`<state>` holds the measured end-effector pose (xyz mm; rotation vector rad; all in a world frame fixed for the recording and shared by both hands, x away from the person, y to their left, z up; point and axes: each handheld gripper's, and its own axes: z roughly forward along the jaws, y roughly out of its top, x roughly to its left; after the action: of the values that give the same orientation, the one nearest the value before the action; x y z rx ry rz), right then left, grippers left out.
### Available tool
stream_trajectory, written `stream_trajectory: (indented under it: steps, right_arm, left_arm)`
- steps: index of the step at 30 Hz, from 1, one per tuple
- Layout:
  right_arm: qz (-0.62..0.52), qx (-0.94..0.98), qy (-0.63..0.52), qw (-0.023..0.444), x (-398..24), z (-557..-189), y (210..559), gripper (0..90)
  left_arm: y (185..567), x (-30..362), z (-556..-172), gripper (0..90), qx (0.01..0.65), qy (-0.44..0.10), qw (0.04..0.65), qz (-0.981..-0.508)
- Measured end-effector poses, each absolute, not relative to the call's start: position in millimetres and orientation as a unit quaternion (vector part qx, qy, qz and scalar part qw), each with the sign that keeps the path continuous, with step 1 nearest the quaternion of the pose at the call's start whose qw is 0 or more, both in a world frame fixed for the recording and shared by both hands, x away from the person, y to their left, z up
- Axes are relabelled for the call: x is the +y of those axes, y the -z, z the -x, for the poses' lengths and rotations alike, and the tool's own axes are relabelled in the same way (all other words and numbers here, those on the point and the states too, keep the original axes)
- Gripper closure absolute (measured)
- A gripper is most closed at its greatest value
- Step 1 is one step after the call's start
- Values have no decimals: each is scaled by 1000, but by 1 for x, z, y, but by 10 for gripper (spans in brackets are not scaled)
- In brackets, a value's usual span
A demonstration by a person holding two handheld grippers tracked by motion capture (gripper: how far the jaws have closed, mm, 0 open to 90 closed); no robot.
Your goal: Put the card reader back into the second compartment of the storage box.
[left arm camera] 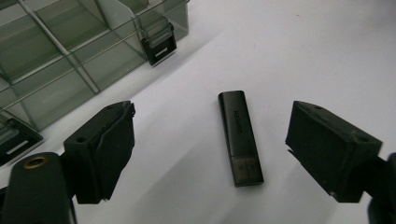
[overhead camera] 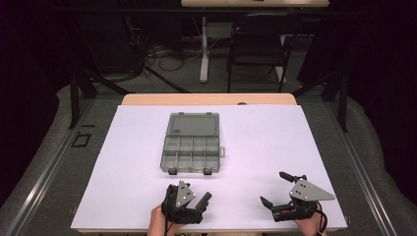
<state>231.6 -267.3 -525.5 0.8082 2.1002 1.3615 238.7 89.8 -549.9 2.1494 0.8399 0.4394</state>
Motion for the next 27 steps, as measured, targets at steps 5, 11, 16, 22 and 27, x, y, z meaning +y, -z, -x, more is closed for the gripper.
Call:
stream_trajectory:
  steps: [5,11,16,22,27]
  right_arm:
    - [-297,773,-501,253,-267,-232,525,4]
    - [-297,773,-500,253,-267,-231,525,5]
    - [-297,774,-499,252,-267,-232,525,5]
    - [-296,775,-498,252,-267,-231,525,7]
    - [-295,777,-497,251,-267,-231,526,7]
  left_arm:
    - [552,85,-237,255,329,-171,385,-845]
    - [556,79,-236,442,326,-158,379,-852]
    - [559,76,-236,544,332,-152,380,-850]
    - [564,75,-236,631,341,-148,374,-850]
    - [565,75,-235,669,346,-146,377,-847]
